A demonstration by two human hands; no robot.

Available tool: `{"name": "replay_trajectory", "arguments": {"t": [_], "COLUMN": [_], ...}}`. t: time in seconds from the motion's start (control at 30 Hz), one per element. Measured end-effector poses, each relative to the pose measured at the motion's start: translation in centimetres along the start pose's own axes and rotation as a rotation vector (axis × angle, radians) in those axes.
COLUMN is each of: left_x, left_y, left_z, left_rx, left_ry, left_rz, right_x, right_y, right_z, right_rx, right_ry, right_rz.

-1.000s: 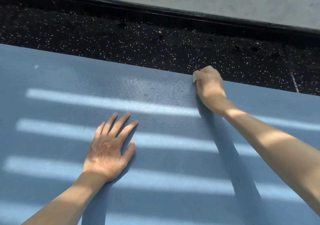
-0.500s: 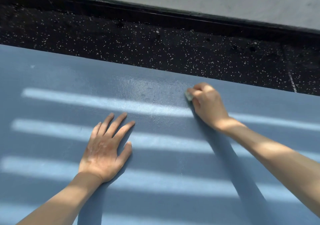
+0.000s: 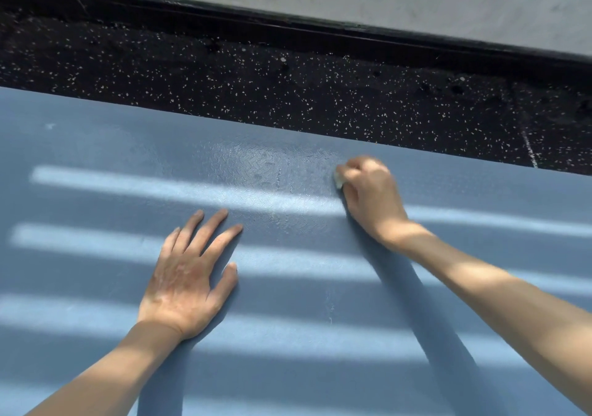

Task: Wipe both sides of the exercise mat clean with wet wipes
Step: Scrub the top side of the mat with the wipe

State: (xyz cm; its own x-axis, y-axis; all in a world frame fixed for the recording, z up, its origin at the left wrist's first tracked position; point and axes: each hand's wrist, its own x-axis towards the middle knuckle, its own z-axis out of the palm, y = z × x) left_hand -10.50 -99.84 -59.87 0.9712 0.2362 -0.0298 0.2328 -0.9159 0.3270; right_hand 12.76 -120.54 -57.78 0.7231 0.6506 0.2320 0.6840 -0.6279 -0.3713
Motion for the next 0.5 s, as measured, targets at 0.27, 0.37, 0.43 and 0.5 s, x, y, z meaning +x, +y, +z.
{"name": "replay_trajectory", "arguments": {"t": [0.27, 0.37, 0.43, 0.5], "left_x": [0.0, 0.0, 0.0, 0.0], "left_y": [0.1, 0.1, 0.2, 0.2], "left_z": [-0.1, 0.0, -0.1, -0.1], "left_rx": [-0.01, -0.005, -0.006, -0.009], "left_ry": [-0.008, -0.005, 0.001, 0.009], "left_rz": [-0.011, -0.01, -0.01, -0.008], "right_x": [1.0, -1.9, -1.0, 1.0], "right_y": [0.9, -0.8, -0.2, 0.9], "right_z": [-0.4, 0.1, -0.4, -0.7], "right_rx": [0.021, 0.103, 0.089, 0.049], "right_ry": [0.002, -0.138, -0.158, -0.039], "right_rz": [0.077, -0.054, -0.067, 0.058]}}
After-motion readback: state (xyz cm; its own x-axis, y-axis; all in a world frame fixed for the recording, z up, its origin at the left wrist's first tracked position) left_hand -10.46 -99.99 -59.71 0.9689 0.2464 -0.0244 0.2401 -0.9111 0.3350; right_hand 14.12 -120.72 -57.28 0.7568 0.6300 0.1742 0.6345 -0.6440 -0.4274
